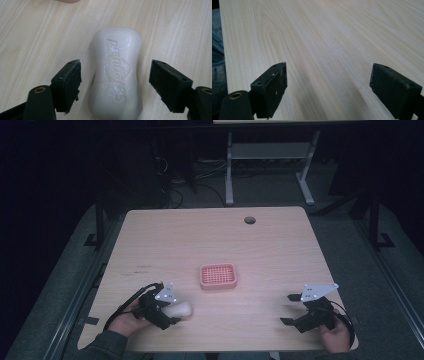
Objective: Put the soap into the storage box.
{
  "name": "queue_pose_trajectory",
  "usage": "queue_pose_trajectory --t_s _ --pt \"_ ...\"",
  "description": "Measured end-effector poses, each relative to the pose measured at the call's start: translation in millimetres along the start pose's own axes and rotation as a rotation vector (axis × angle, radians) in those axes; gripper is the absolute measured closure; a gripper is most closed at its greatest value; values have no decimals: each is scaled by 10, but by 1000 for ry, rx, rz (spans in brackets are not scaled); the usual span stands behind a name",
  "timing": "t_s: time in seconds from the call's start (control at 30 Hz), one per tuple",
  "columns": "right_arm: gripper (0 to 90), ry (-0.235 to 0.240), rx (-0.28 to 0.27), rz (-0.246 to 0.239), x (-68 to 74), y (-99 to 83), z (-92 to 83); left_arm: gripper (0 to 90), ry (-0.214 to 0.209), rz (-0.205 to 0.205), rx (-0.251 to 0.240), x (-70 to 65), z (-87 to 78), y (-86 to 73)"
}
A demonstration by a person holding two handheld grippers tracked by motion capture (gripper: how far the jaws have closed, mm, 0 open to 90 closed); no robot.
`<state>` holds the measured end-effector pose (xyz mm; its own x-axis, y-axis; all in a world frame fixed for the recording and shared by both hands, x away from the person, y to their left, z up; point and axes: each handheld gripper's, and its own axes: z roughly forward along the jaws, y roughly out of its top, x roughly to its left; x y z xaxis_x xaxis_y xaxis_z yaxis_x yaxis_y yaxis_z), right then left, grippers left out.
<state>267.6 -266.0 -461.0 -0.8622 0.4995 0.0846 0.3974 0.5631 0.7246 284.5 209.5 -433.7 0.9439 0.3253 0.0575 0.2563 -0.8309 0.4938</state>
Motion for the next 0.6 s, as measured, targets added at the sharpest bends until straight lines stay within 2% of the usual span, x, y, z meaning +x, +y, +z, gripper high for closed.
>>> queue_pose_trajectory --t_s 0.07,0.2,0.43,0.47,0.6 --pt "140 0 3 -2 -3 2 6 315 -8 13 5 5 3 3" --pt "141 1 5 1 0 5 8 349 -27 7 14 24 31 6" --pt "141 0 4 0 0 3 7 437 -36 7 46 27 113 26" --pt "141 0 4 0 0 3 7 446 -34 19 57 32 118 30" --pt "141 2 2 2 4 4 3 470 -39 7 59 47 126 35"
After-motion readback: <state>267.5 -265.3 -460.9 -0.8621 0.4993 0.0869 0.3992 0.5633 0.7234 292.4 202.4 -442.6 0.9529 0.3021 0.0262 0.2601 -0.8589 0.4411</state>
